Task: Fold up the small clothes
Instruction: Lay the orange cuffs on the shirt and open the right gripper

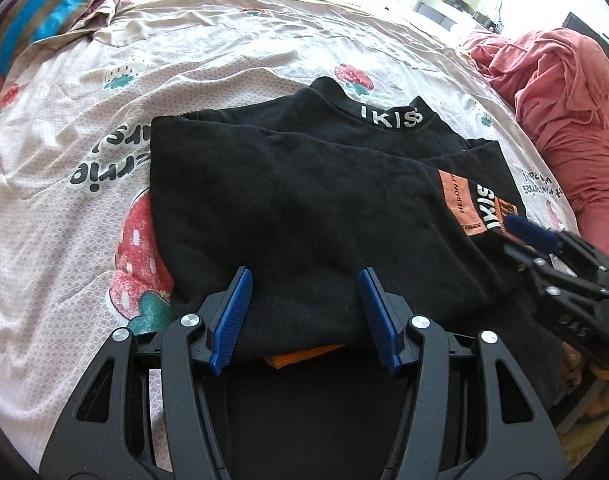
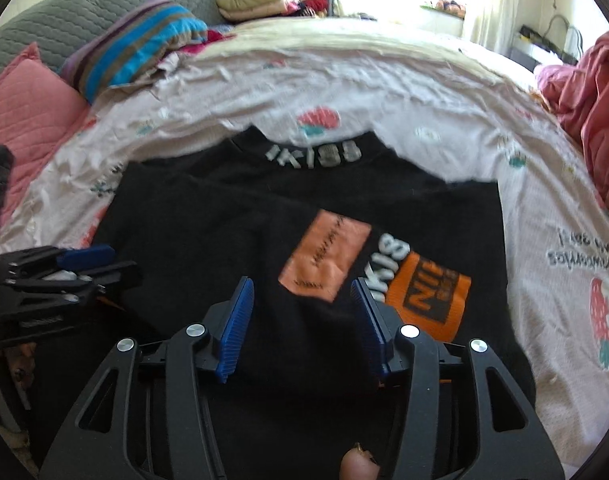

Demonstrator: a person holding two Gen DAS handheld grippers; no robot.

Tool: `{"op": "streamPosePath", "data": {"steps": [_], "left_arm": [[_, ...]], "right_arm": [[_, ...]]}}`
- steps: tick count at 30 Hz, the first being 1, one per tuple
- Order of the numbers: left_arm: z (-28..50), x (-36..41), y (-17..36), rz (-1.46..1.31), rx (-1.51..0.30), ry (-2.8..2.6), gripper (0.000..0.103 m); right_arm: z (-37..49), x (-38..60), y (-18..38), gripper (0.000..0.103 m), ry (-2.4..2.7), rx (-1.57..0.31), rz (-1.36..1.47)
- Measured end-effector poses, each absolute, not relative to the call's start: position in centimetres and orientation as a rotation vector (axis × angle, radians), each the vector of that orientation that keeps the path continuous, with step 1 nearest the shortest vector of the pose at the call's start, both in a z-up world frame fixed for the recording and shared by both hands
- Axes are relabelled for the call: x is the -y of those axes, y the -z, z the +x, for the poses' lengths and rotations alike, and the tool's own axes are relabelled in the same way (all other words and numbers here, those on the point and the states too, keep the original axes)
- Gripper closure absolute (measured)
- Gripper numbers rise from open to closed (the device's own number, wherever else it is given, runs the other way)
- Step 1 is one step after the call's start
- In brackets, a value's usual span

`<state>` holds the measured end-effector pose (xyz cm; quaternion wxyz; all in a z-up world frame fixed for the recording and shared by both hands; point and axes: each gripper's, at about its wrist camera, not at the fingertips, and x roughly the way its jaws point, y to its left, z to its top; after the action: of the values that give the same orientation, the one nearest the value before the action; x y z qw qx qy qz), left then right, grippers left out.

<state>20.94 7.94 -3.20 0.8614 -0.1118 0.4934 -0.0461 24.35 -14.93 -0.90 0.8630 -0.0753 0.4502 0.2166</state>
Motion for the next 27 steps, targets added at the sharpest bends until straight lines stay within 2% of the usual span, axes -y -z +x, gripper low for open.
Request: {"op": "streamPosePath", "data": {"steps": [2,5,18,27], "left_arm": [[20.9,-7.9,3.1,-0.234,-1.035,0.097,0.055],[20.9,-7.9,3.1,-0.236,-1.038,0.097,0.055],[20.9,-7.7,3.0,-0.218,-1.042,0.086,0.054],[20.9,-7.6,2.8,-0.208,-1.040,0.081,0.053]], "right_arm": [[24.7,15.3,2.1,0.054,-0.423,-0.981,-0.174],[24.9,16.3,3.2,0.042,-0.383,-1.000,-0.188],[24.3,17.9,2.2,0.040,-0.388,-0.959,-0.086],[23.4,19.0,0.9,0.028,-0.383,-0.936,-0.036]]}}
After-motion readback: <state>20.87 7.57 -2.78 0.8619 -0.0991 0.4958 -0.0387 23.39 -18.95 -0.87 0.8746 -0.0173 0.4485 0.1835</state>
